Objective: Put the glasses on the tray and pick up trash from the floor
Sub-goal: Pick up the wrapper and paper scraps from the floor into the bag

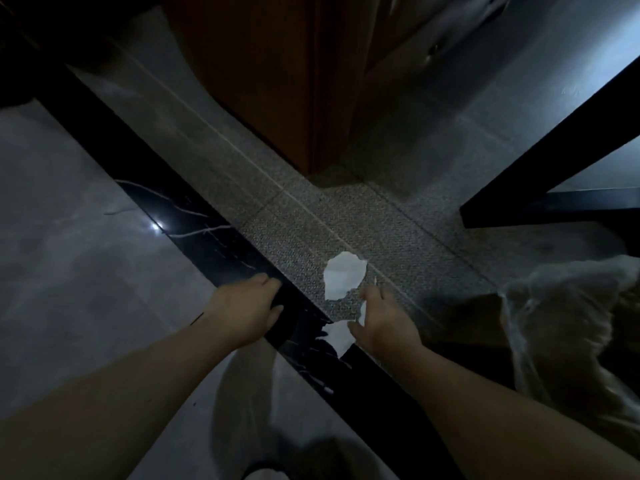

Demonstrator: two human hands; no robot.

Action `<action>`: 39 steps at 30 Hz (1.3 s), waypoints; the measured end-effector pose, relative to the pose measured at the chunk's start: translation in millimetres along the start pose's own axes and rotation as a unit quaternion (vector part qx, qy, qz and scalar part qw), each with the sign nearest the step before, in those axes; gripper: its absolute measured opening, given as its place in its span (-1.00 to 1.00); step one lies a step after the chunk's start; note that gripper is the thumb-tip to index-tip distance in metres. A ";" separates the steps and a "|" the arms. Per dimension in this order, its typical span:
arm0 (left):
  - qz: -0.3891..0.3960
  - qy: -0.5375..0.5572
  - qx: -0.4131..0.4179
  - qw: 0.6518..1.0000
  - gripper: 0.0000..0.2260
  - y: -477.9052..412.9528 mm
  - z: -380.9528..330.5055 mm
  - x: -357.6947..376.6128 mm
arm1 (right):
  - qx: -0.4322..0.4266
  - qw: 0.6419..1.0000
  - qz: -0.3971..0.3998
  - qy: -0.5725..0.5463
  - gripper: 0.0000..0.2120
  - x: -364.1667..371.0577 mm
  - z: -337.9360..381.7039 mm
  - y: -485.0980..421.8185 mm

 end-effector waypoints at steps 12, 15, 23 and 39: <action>0.025 -0.004 0.145 0.989 -0.48 -5.3 -97.4 37.0 | 0.023 0.999 -0.033 -0.031 -0.84 -21.9 -24.7 3.8; 0.020 -0.039 0.163 0.986 -0.60 -4.9 -107.1 42.5 | 0.002 0.997 -0.073 -0.027 -0.84 -34.2 -25.2 -0.7; -0.046 -0.024 0.178 0.983 -0.85 10.0 -81.9 23.2 | -0.132 0.981 -0.029 0.138 -0.43 -34.5 17.9 -54.6; -0.141 0.068 -0.024 0.987 -0.83 14.7 -49.9 -85.0 | -0.156 0.980 -0.106 0.055 -0.82 -63.0 63.6 6.0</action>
Point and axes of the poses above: each hand's wrist, its own y-axis away from the middle knuckle, its own x-axis out of the palm, z = x × y, the point moved 5 cm from there along -y, towards the middle knuckle, and after that the axes turned 11 degrees about -x, right-handed, at the moved point
